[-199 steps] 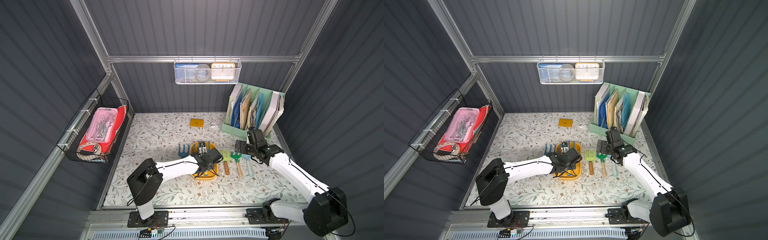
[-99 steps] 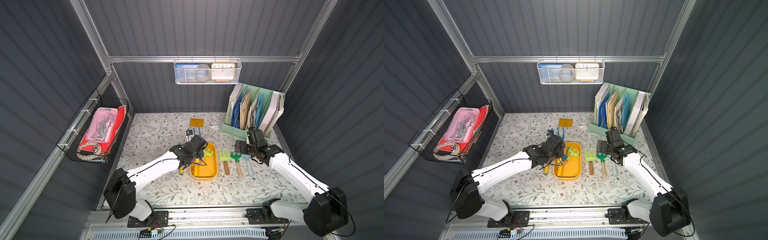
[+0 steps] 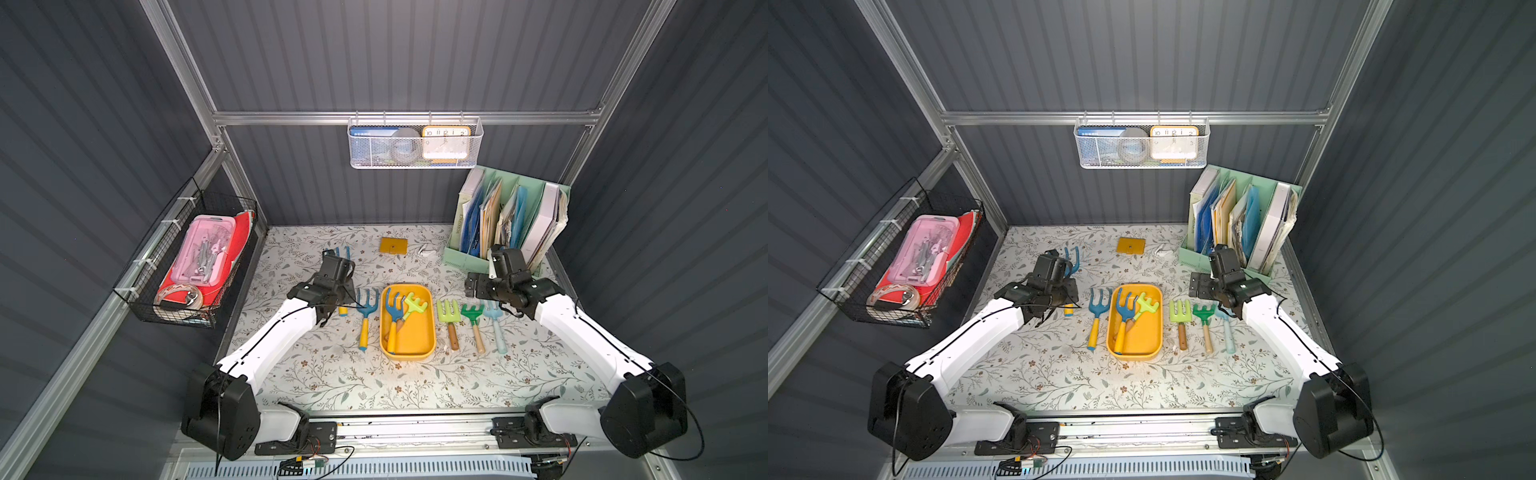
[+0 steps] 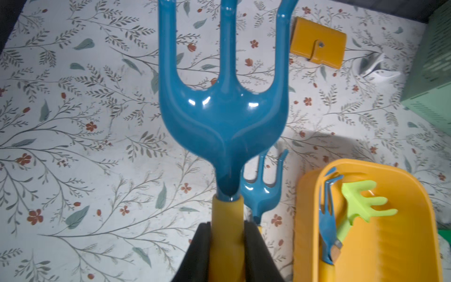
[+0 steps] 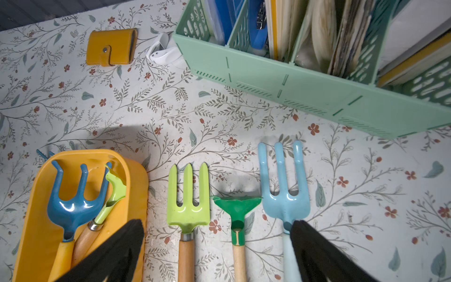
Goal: Take the hand rake out of the storage box
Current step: Place the rake at the center of the board.
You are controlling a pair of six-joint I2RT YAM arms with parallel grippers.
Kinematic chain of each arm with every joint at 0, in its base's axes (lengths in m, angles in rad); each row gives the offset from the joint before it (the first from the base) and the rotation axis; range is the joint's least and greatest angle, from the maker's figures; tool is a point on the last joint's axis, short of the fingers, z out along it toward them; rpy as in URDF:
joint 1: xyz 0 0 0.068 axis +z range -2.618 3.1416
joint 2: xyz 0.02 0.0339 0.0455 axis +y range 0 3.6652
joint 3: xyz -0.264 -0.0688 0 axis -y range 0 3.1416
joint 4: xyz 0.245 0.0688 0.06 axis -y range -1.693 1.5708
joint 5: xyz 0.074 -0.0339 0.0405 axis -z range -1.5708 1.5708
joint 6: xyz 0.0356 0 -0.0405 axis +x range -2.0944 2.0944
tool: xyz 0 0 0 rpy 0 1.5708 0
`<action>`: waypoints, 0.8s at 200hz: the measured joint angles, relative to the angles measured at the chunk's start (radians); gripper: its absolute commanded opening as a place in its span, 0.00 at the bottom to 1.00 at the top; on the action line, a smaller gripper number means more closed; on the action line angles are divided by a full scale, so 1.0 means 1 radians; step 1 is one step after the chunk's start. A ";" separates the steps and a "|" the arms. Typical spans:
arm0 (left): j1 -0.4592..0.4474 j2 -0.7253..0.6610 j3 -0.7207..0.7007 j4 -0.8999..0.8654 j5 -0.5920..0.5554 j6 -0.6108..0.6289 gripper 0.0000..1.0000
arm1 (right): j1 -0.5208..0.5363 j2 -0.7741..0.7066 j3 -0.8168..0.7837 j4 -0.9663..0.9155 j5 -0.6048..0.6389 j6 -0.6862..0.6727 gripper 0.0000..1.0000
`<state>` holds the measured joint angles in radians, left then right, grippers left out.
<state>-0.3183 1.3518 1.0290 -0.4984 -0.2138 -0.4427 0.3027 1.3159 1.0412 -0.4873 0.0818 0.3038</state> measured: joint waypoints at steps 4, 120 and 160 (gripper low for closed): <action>0.013 0.000 -0.004 0.000 0.005 0.005 0.07 | 0.000 0.003 0.005 -0.001 -0.004 -0.002 0.99; 0.090 0.130 -0.074 0.017 0.222 0.061 0.11 | 0.000 0.061 0.048 0.000 -0.064 -0.007 0.99; 0.090 0.174 -0.083 0.024 0.240 0.044 0.09 | 0.000 0.066 0.048 0.009 -0.064 -0.006 0.99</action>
<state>-0.2279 1.5257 0.9459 -0.4744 0.0265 -0.3988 0.3031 1.3815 1.0893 -0.4786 0.0174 0.2981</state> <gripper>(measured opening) 0.241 0.989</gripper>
